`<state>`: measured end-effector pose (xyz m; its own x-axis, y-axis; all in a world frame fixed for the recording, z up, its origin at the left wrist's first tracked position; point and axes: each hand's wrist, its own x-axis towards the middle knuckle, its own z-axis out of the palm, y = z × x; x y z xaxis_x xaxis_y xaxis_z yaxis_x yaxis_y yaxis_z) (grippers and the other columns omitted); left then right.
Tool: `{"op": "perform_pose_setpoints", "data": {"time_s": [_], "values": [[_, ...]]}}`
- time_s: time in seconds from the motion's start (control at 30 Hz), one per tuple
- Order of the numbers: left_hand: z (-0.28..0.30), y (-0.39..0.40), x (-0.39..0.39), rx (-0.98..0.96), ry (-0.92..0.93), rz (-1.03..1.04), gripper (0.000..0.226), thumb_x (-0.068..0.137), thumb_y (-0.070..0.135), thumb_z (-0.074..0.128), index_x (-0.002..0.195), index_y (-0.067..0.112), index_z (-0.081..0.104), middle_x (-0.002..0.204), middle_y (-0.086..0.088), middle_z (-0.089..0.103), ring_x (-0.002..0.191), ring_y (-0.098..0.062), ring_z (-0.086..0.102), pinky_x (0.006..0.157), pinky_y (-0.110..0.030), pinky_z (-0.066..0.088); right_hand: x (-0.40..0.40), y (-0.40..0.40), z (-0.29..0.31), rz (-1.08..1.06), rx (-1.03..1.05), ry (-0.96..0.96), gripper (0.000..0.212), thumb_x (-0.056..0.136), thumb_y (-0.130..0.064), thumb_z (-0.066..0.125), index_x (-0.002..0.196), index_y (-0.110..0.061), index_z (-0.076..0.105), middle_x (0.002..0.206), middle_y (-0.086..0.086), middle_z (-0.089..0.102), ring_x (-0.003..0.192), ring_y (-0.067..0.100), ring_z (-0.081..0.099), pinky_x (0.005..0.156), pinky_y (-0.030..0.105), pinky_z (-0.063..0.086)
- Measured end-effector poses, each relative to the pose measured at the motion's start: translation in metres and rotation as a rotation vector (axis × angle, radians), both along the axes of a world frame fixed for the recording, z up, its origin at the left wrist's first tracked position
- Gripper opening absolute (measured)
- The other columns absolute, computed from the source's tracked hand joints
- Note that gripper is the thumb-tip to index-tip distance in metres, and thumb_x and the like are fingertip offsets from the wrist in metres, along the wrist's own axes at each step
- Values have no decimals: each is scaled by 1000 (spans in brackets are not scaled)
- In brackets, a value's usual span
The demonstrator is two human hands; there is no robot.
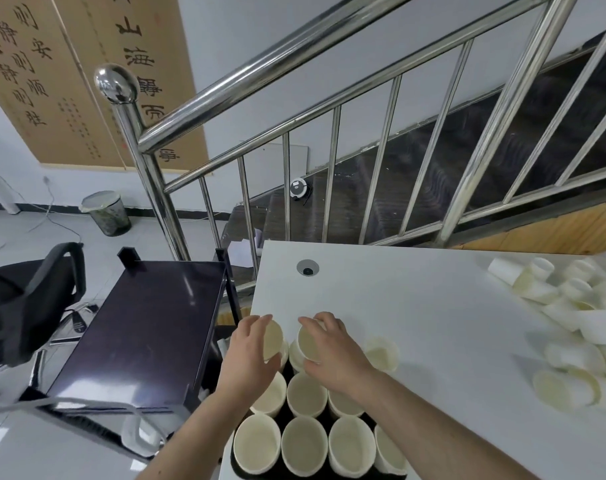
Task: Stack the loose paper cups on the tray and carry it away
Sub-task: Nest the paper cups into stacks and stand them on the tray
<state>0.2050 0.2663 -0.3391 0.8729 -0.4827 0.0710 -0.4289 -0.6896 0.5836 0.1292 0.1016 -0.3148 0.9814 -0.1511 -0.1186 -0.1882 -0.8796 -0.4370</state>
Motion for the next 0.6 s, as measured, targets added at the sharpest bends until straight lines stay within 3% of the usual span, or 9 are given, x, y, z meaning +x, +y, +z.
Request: {"op": "perform_pose_setpoints", "data": {"time_s": [0.27,0.43,0.6], "values": [[-20,-5,13,112,65,-49,71,83,31,65,145,27,29,144,7,30,129,-14,36,86,-28,48,16,0,-20,11,-29,103,70,89,-23,57,150,-24,22,147,3,25,134,24,29,98,36,43],[-29,-10,19,191,93,-72,74,83,37,64,146,29,27,151,5,23,137,-16,28,95,-31,46,22,-2,-32,31,-63,162,73,89,-38,59,150,-23,22,148,5,27,134,27,32,105,40,37],[-34,-9,24,186,92,-81,70,82,41,65,143,28,34,145,9,33,131,-12,36,92,-29,47,25,-8,-37,67,-113,167,68,88,-40,58,146,-15,33,145,5,34,131,26,37,108,39,32]]}}
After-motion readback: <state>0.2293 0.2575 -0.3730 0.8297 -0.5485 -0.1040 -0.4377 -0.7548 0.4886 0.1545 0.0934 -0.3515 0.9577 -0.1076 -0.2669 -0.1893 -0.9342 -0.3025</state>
